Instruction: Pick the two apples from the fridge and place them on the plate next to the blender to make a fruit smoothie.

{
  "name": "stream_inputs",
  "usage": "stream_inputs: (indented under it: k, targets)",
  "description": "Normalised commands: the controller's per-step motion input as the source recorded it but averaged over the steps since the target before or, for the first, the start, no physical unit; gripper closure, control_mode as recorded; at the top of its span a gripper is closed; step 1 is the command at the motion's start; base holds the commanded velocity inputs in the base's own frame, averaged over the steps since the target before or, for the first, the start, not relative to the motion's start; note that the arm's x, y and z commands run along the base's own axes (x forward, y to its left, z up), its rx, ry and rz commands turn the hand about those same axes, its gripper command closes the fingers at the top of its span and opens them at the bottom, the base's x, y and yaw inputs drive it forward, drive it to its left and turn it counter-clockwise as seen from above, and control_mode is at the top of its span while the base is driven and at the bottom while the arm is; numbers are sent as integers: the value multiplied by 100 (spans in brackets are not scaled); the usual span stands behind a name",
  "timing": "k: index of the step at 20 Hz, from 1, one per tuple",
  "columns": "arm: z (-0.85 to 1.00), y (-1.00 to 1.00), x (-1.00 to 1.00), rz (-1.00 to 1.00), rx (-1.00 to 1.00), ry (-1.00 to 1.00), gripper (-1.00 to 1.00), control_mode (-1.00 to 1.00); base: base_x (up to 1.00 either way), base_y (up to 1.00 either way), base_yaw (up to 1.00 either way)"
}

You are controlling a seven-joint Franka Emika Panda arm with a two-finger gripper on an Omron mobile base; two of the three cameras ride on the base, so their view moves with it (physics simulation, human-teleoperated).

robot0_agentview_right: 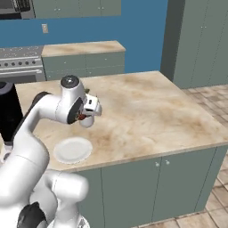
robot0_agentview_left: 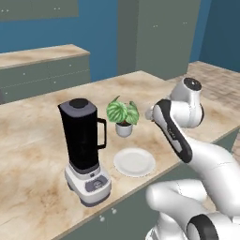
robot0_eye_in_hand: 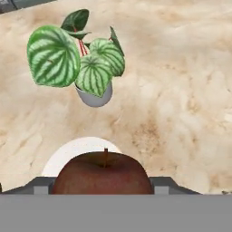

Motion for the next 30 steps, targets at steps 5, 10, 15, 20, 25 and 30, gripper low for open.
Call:
stream_inputs:
  k: [5,10,15,20,25,30]
  targets:
    - [-85,36,1,11,-1,26,100,-100,0,0,0]
    - [-100,18,31,8,0,16,100,-100,0,0,0]
    - [-100,5,5,8,0,15,100,-100,0,0,0]
    - [-100,14,3,6,0,5,-100,-100,0,0,0]
    - [-53,55,29,-4,-2,-4,-100,-100,0,0,0]
    - [15,25,2,-15,0,1,-100,-100,0,0,0]
